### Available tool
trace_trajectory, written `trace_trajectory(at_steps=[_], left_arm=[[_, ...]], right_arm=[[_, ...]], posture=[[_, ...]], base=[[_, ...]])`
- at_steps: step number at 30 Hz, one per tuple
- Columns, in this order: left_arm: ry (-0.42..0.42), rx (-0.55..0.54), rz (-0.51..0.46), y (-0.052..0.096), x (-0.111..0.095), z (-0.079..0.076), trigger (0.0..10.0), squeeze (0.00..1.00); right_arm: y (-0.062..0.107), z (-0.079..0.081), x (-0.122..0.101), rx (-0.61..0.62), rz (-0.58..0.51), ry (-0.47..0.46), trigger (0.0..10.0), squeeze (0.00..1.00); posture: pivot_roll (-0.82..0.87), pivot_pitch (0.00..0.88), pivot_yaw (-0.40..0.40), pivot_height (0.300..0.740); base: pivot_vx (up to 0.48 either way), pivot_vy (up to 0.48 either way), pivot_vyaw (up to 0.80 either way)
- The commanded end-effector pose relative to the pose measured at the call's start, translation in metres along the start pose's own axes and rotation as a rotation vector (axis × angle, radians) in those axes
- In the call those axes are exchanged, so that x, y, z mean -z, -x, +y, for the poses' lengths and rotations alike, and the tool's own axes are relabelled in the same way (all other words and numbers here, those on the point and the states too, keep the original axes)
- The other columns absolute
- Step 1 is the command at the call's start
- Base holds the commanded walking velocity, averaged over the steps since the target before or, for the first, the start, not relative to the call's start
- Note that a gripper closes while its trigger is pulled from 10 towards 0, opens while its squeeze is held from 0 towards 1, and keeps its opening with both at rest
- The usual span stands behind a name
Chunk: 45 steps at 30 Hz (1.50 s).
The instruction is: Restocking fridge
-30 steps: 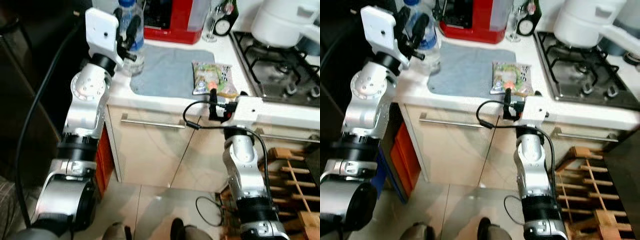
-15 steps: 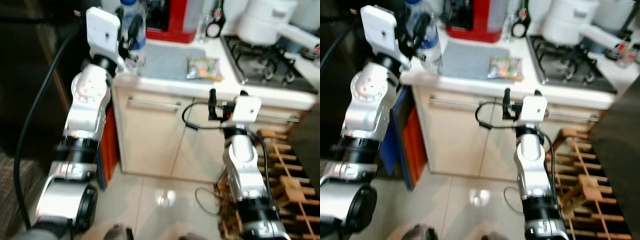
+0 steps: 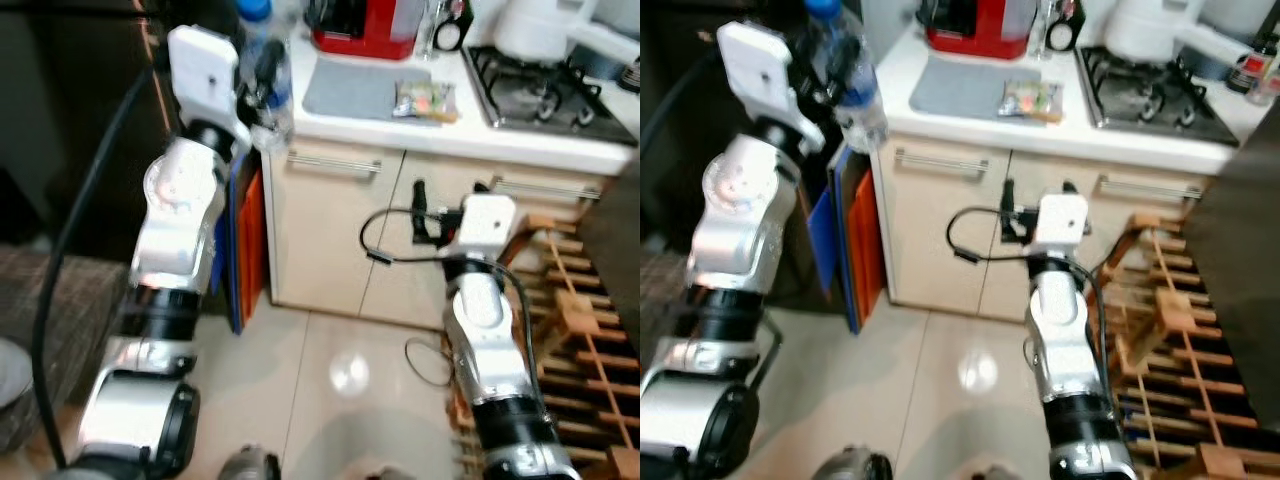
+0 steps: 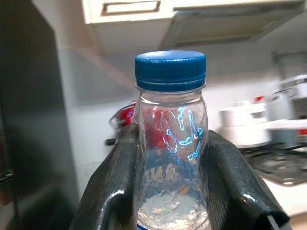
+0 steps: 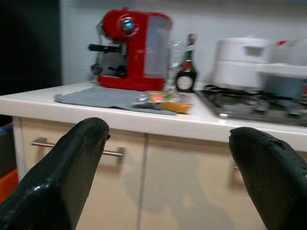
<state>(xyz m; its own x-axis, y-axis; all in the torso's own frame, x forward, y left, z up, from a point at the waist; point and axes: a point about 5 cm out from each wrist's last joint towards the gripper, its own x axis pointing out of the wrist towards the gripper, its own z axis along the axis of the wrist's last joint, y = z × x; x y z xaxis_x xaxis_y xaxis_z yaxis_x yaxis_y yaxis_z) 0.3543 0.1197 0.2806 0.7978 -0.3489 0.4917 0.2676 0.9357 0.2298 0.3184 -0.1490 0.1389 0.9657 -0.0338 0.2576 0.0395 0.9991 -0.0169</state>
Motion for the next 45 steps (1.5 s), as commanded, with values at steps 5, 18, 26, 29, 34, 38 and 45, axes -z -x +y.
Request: trace_trajectory(at_steps=[5, 18, 26, 29, 34, 38, 45], left_arm=[[-0.007, -0.004, -0.031, -0.001, -0.009, 0.003, 10.0, 0.0], [-0.001, -0.01, -0.007, 0.005, -0.006, 0.001, 10.0, 0.0], [0.042, -0.122, 0.354, 0.09, 0.074, 0.014, 10.0, 0.0], [0.053, -0.191, 0.533, 0.143, 0.106, 0.017, 10.0, 0.0], [0.079, -0.215, 0.656, 0.187, 0.125, 0.008, 10.0, 0.0], [0.101, -0.161, 0.623, 0.178, 0.124, -0.006, 10.0, 0.0], [0.113, -0.132, 0.548, 0.152, 0.119, -0.02, 10.0, 0.0]], right_arm=[[0.0, 0.001, 0.001, -0.008, 0.003, 0.011, 10.0, 0.23], [0.006, 0.004, 0.009, -0.032, 0.032, 0.012, 10.0, 0.23], [0.037, -0.017, 0.035, -0.022, 0.159, 0.039, 10.0, 0.23], [0.061, -0.03, 0.054, -0.015, 0.241, 0.073, 10.0, 0.23], [0.075, -0.034, 0.073, -0.017, 0.325, 0.108, 10.0, 0.23], [0.072, -0.027, 0.075, -0.046, 0.335, 0.095, 10.0, 0.23], [0.055, -0.026, 0.068, -0.042, 0.286, 0.105, 10.0, 0.23]], posture=[[-0.05, 0.0, -0.029, 0.74], [-0.04, 0.0, -0.039, 0.74], [-0.04, 0.0, -0.023, 0.74], [-0.04, 0.0, -0.02, 0.74], [-0.02, 0.0, -0.045, 0.74], [-0.02, 0.0, -0.049, 0.74], [-0.04, 0.0, -0.039, 0.74]], base=[[-0.25, 0.0, 0.0], [-0.25, 0.0, 0.0], [-0.094, 0.0, 0.0], [0.0, 0.0, 0.0], [0.0, 0.0, 0.0], [0.0, -0.223, -0.72], [0.034, -0.422, -0.69]])
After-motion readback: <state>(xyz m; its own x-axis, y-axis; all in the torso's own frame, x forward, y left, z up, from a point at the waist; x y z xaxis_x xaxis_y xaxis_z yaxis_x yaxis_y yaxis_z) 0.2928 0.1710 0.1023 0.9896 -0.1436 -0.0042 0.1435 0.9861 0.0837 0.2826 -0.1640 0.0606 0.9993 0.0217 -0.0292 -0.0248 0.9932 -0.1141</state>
